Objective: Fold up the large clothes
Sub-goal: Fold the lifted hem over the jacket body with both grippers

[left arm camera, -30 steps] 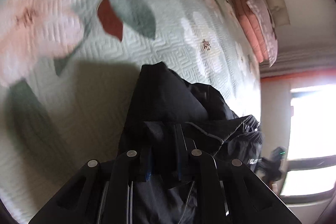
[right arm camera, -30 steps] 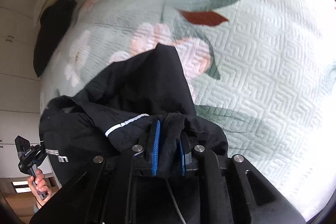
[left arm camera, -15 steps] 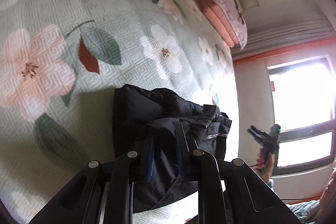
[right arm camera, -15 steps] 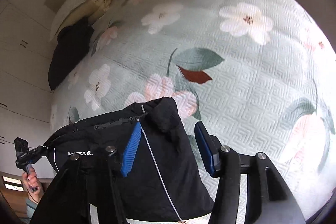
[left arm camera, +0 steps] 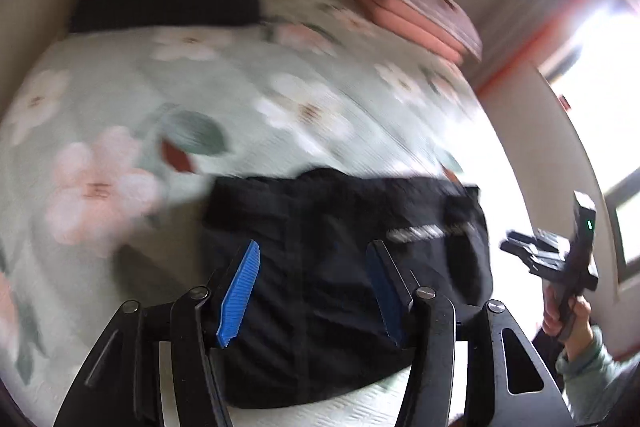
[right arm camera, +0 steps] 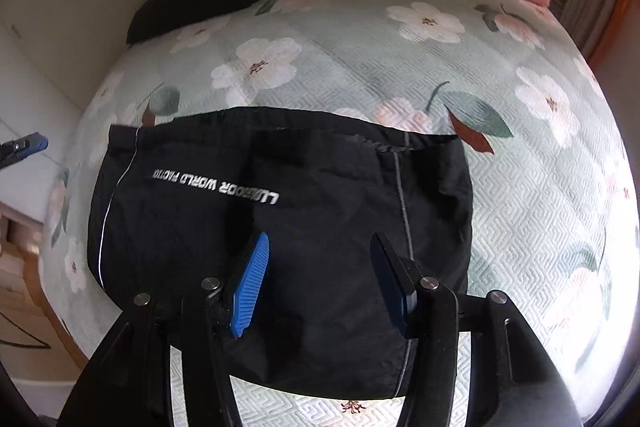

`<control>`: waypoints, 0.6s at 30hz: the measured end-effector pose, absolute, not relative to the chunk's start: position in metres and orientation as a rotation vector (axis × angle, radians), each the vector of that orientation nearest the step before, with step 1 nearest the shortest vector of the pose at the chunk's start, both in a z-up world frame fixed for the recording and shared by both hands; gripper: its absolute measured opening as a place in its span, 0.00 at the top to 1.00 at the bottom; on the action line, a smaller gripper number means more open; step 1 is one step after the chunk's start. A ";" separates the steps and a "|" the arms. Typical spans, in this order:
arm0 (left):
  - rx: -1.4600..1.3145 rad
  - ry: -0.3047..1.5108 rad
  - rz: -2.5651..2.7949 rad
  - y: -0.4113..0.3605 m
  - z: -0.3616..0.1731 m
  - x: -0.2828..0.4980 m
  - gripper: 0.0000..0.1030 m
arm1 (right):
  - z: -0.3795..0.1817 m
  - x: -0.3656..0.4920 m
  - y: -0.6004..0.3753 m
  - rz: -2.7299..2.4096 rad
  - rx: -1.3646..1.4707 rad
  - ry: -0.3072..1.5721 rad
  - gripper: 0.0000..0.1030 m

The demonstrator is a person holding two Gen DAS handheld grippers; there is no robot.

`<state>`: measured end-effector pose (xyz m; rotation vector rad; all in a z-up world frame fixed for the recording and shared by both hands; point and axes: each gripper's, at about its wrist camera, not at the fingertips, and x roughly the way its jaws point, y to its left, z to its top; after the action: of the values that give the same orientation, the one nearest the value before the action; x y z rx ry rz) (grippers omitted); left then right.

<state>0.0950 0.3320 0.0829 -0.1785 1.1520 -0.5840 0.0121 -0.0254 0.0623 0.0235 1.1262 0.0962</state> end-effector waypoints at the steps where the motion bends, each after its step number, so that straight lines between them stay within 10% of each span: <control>1: -0.155 1.173 -0.637 0.302 0.072 0.085 0.44 | 0.059 0.014 -0.013 0.116 -0.020 1.121 0.44; 8: -0.078 1.258 -0.573 0.209 -0.013 0.100 0.44 | -0.014 0.060 0.003 0.089 -0.105 1.154 0.45; 12: -0.121 1.304 -0.454 0.215 -0.057 0.147 0.42 | -0.079 0.114 -0.027 0.012 0.120 1.241 0.21; 18: -0.142 1.304 -0.391 0.239 -0.076 0.185 0.42 | -0.092 0.133 -0.031 0.001 0.158 1.247 0.17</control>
<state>0.1853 0.2395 -0.0761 -0.1418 1.3045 -0.3908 0.1333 -0.0309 -0.0918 0.1579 1.2471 0.0015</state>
